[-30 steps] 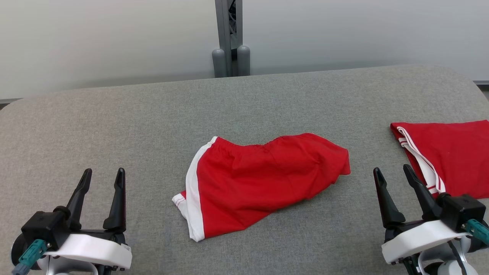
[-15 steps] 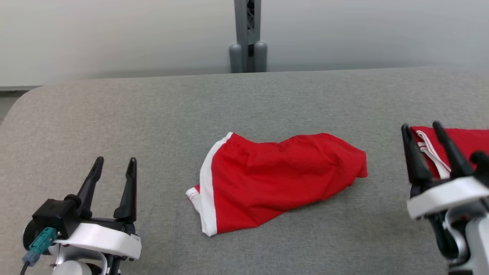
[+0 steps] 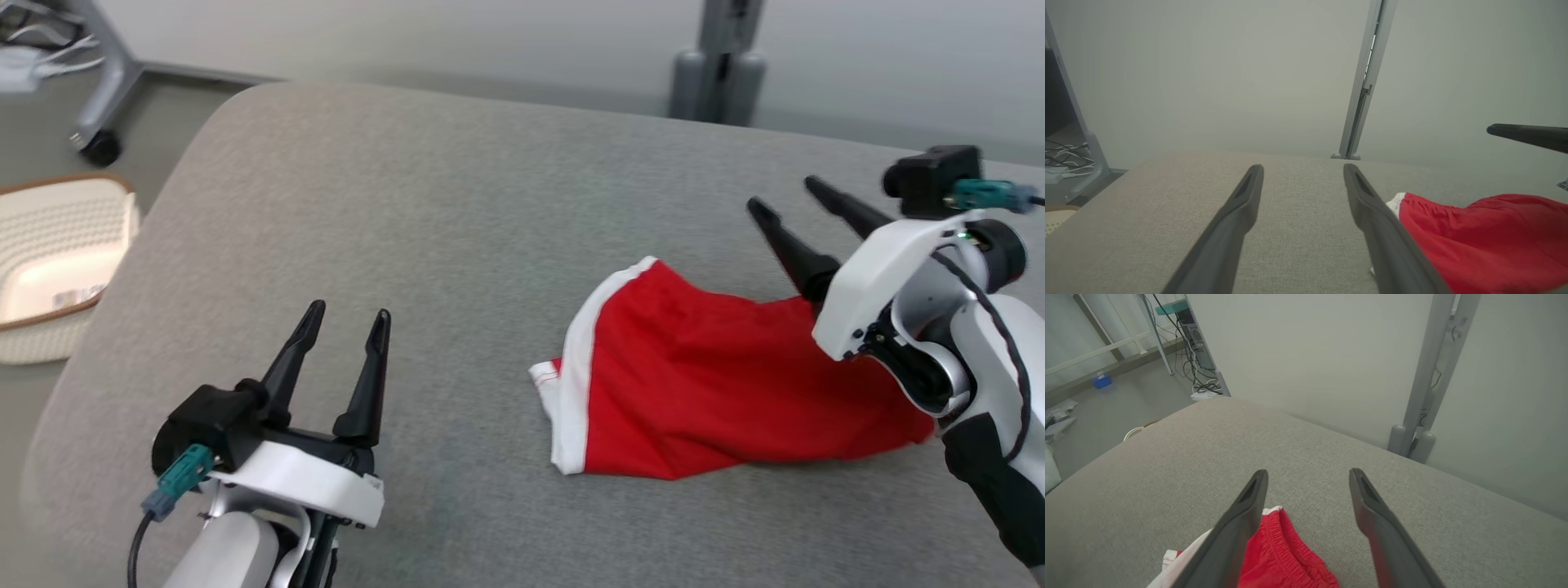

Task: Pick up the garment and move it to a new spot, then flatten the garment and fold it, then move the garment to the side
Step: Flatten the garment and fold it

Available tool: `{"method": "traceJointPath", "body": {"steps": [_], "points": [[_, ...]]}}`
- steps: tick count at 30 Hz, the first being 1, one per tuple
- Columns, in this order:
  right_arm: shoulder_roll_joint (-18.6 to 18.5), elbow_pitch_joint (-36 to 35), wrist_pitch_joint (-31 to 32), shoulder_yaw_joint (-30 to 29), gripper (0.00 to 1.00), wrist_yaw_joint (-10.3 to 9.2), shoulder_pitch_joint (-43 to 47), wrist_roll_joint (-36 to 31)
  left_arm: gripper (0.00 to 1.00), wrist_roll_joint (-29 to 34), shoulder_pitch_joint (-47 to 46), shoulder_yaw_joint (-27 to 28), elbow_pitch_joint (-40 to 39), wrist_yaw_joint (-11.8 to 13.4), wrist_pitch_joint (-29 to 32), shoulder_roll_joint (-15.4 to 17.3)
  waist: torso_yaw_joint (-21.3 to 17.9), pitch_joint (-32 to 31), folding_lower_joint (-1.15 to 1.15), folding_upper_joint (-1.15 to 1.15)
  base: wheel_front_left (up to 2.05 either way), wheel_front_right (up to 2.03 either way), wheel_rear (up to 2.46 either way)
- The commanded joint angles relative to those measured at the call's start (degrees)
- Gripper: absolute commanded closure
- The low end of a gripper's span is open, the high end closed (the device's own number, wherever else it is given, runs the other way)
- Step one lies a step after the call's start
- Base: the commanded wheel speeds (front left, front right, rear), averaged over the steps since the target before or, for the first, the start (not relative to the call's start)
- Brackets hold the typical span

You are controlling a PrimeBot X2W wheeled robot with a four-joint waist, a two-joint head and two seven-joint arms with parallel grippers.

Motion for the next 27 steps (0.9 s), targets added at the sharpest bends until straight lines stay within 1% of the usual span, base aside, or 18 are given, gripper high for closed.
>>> {"method": "traceJointPath", "body": {"steps": [1,6,10,11,12,13,15,16,17,18,19,20,24,27], "points": [[-1.05,1.14,1.20,1.96,0.00,-0.02,-1.30,1.93,0.00,0.20,-1.45,-0.17,0.55,-0.55,-0.46,-0.42,4.22,2.52,0.00,0.00,0.00,0.00,0.00],[-4.25,6.09,6.45,13.62,0.00,-0.02,-6.76,9.46,0.00,0.35,-3.49,-1.54,3.56,-2.55,-1.48,-2.52,8.02,4.68,0.00,0.00,0.00,0.00,0.00],[-5.42,10.59,9.39,19.64,0.00,-0.02,-9.85,13.84,0.00,0.63,-4.87,-2.09,5.66,-3.97,-2.04,-4.05,9.71,6.05,0.00,0.00,0.00,0.00,0.00],[-5.68,12.14,10.58,22.57,0.00,-0.02,-11.26,15.46,0.00,0.94,-5.42,-2.29,6.67,-4.71,-2.28,-4.67,10.18,6.56,0.00,0.00,0.00,0.00,0.00],[-5.68,12.14,10.58,22.57,0.00,-0.02,-11.26,15.46,0.00,0.94,-5.42,-2.29,6.67,-4.71,-2.28,-4.67,10.18,6.56,0.00,0.00,0.00,0.00,0.00],[-5.68,13.13,11.67,25.24,0.00,-0.02,-12.36,17.35,0.00,1.09,-6.09,-2.24,7.59,-5.42,-2.36,-5.29,10.40,7.00,0.00,0.00,0.00,0.00,0.00],[-5.88,14.00,12.56,27.26,0.00,-0.02,-13.24,19.52,0.00,1.43,-6.57,-2.15,8.51,-5.92,-2.48,-5.85,10.46,7.27,0.00,0.00,0.00,0.00,0.00],[-5.98,14.14,12.70,28.17,0.09,-0.02,-13.74,20.57,0.00,1.49,-6.90,-2.05,8.92,-6.16,-2.49,-6.05,10.45,7.40,0.00,0.00,0.00,0.00,0.00],[-5.98,14.14,12.70,28.17,0.09,-0.02,-13.74,20.57,0.00,1.49,-6.90,-2.05,8.92,-6.16,-2.49,-6.05,10.45,7.40,0.00,0.00,0.00,0.00,0.00],[-6.10,14.28,12.39,28.94,0.61,-0.02,-14.26,21.35,0.00,1.66,-7.20,-1.95,9.23,-6.37,-2.51,-6.23,10.42,7.49,0.00,0.00,0.00,0.00,0.00],[-6.22,14.23,11.72,29.69,0.89,-0.02,-14.80,21.99,0.00,1.85,-7.36,-1.80,9.50,-6.65,-2.52,-6.43,10.35,7.52,0.00,0.00,0.00,0.00,0.00],[-6.25,13.85,10.75,30.32,1.00,-0.02,-15.33,22.72,0.00,1.96,-7.43,-1.56,9.71,-6.79,-2.55,-6.65,10.18,7.53,0.00,0.00,0.00,0.00,0.00],[-6.83,11.61,5.39,32.80,1.00,-0.02,-16.90,24.19,0.00,2.94,-7.22,0.11,9.82,-7.27,-2.58,-7.02,8.48,6.77,0.00,0.00,0.00,0.00,0.00],[-8.12,8.34,1.69,35.30,1.00,-0.02,-18.17,24.36,0.00,3.70,-6.42,1.52,9.67,-7.32,-2.58,-6.69,6.38,5.87,0.00,0.00,0.00,0.00,0.00]]}}
